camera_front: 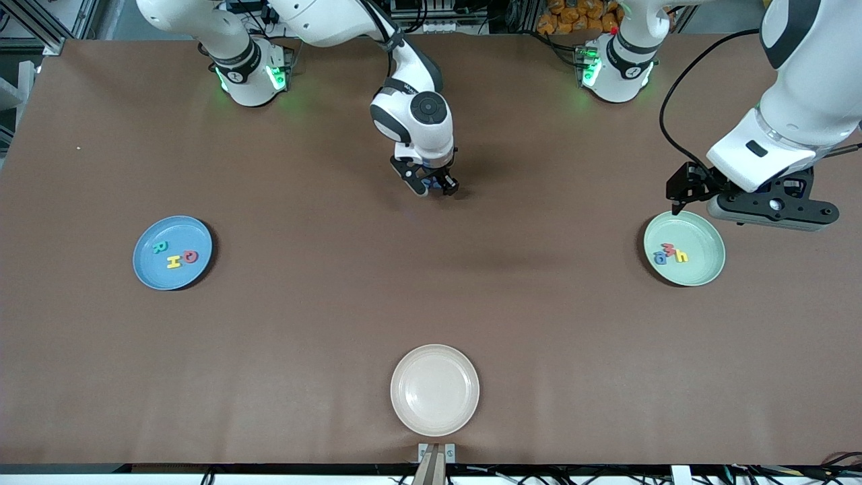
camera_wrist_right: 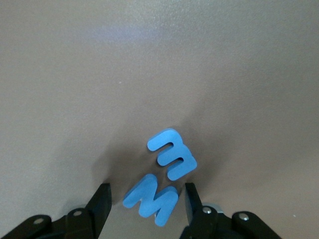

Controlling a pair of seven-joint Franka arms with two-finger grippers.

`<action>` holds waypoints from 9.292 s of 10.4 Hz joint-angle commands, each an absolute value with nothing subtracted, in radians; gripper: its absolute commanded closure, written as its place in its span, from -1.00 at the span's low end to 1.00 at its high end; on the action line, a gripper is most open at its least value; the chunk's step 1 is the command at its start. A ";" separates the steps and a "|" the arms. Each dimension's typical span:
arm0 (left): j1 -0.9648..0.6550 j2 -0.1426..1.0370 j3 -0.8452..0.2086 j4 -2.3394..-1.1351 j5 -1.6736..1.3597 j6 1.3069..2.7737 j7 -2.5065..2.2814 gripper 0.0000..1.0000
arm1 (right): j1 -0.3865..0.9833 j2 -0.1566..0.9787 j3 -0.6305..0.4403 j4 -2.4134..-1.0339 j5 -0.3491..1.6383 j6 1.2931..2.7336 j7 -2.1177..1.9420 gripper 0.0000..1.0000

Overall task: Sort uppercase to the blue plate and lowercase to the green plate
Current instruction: 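Grasp the blue M with the right gripper while the left gripper withdraws, then carry the blue M to the blue plate and release it, then reach the left gripper down to the blue lowercase letter, then grasp the blue lowercase letter with the left gripper while the right gripper withdraws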

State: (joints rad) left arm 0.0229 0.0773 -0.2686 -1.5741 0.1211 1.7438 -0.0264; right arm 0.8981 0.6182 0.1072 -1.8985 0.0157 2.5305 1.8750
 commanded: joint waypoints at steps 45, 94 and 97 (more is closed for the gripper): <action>-0.163 0.248 -0.615 -1.812 0.052 2.026 -0.541 -1.00 | 0.061 0.345 -0.210 -2.189 -0.120 2.322 -0.377 0.54; -0.696 0.690 -0.356 -1.821 0.371 2.441 -0.983 1.00 | 0.069 0.038 -0.080 -1.474 -0.011 1.548 -0.084 -1.00; -0.632 0.588 -0.345 -1.822 0.361 2.431 -0.976 1.00 | -0.007 0.035 0.012 -1.474 -0.040 1.546 -0.084 -1.00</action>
